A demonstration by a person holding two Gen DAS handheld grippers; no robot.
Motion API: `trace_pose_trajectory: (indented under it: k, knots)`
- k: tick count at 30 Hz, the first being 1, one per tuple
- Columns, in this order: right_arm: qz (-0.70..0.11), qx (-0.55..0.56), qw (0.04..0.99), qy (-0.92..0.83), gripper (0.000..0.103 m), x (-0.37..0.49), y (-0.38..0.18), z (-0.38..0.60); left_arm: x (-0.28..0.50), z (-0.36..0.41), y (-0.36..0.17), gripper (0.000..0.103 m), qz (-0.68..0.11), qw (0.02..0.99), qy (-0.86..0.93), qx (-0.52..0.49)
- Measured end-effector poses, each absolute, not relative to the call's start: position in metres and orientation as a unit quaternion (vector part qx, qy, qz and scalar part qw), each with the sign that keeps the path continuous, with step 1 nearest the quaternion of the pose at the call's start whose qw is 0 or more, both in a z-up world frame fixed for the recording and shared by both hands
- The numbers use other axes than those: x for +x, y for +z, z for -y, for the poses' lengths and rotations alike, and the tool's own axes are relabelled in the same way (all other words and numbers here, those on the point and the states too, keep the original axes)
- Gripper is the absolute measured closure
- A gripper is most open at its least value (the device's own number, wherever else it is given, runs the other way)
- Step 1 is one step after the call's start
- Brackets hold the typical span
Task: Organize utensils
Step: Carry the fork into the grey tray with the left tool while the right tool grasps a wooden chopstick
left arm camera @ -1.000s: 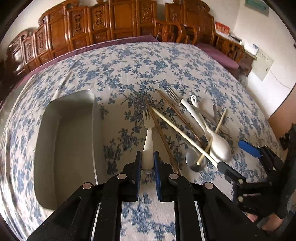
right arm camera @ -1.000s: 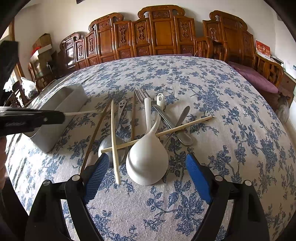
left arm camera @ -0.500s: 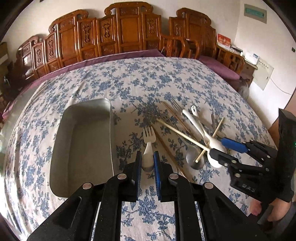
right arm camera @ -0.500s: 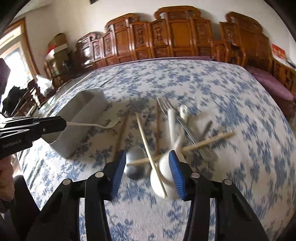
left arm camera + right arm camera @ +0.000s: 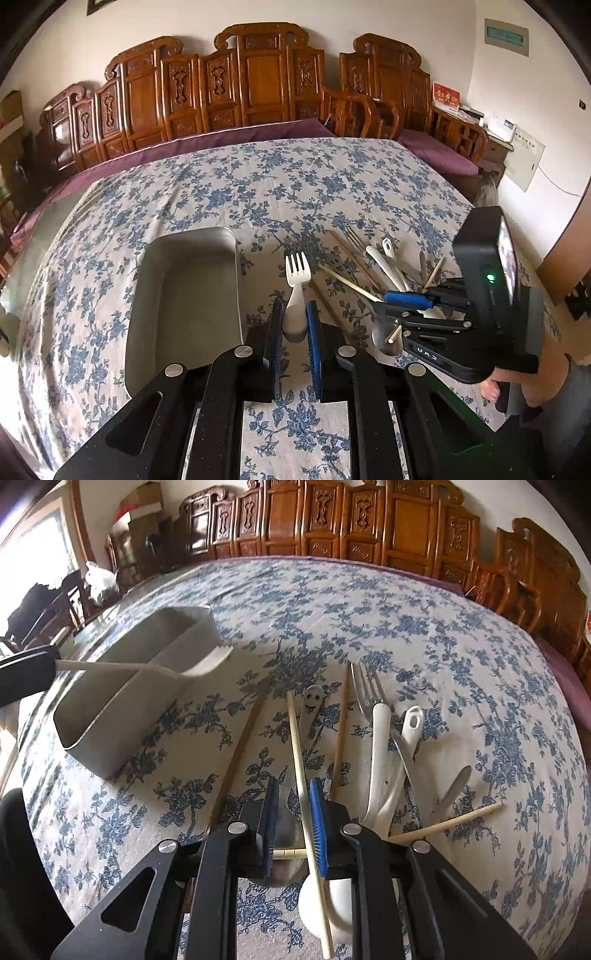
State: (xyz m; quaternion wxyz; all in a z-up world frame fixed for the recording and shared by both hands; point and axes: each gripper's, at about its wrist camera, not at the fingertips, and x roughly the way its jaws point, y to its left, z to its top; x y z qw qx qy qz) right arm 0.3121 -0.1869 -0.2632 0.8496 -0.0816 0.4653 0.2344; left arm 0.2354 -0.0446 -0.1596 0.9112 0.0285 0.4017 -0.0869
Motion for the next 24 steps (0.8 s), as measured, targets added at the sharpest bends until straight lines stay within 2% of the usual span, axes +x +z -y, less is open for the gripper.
trace_pose_trajectory:
  k: [3,5,17,24]
  knots:
    - [-0.475,-0.08,0.843,0.239,0.089,0.317,-0.265,0.186,0.234,0.041,-0.159,0.092,-0.401,0.911,-0.086,0.025]
    - [-0.481,-0.078,0.84,0.24,0.097,0.318,-0.265,0.186,0.233,0.038,-0.159,0.092,-0.401,0.912,-0.085,0.023]
    - [-0.509,-0.016,0.826,0.242,0.097,0.327,-0.268,0.198,0.225,0.02,-0.149,0.092,-0.391,0.917,-0.077,0.011]
    - [-0.479,-0.015,0.846,0.234,0.097,0.314,-0.245,0.197,0.225,-0.002,-0.144,0.092,-0.385,0.921,-0.058,0.006]
